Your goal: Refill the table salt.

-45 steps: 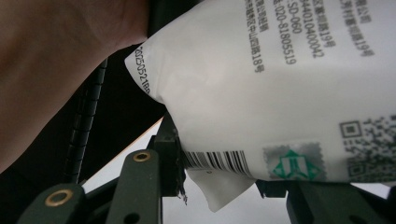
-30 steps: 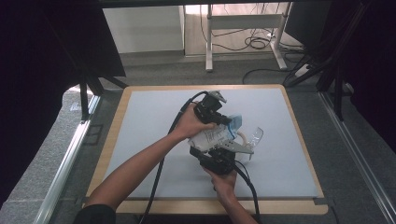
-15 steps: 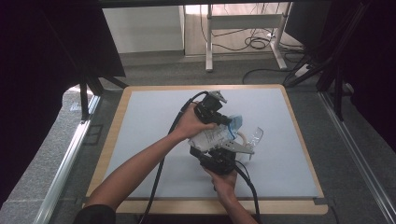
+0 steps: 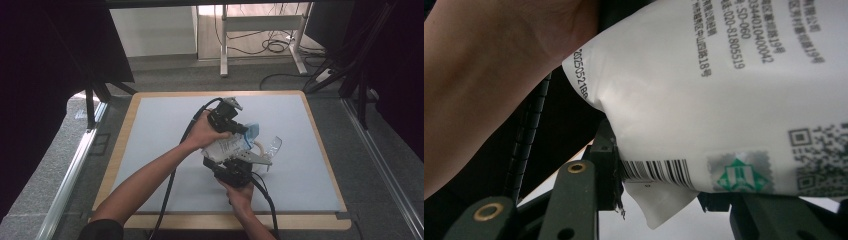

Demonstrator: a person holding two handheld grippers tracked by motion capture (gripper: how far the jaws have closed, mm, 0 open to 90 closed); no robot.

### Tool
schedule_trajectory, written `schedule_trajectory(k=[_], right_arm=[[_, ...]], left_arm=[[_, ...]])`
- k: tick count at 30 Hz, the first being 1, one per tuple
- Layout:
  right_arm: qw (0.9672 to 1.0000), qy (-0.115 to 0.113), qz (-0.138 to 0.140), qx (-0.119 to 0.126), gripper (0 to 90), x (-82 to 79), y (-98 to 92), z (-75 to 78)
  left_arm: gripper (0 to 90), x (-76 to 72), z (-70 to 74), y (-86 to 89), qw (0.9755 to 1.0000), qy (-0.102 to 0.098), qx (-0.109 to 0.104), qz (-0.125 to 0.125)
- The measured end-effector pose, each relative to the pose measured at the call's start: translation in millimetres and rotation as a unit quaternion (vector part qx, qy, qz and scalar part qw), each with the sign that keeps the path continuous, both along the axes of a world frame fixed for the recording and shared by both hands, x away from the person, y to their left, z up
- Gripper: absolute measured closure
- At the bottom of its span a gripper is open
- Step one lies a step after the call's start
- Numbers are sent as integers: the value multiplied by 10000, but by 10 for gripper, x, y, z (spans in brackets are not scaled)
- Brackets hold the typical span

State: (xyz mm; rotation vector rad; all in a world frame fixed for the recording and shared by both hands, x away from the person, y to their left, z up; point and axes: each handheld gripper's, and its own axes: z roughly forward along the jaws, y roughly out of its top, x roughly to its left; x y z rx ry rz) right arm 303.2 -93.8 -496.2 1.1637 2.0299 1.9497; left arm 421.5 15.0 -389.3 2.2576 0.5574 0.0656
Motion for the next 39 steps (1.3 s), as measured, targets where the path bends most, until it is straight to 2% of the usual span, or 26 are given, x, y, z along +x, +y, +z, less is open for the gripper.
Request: schedule_trajectory(k=[39], right_arm=[[9999,70,-42,110,608,-17,-28,37]], left_arm=[[900,21,-15,-36,10000,61,-18,5]])
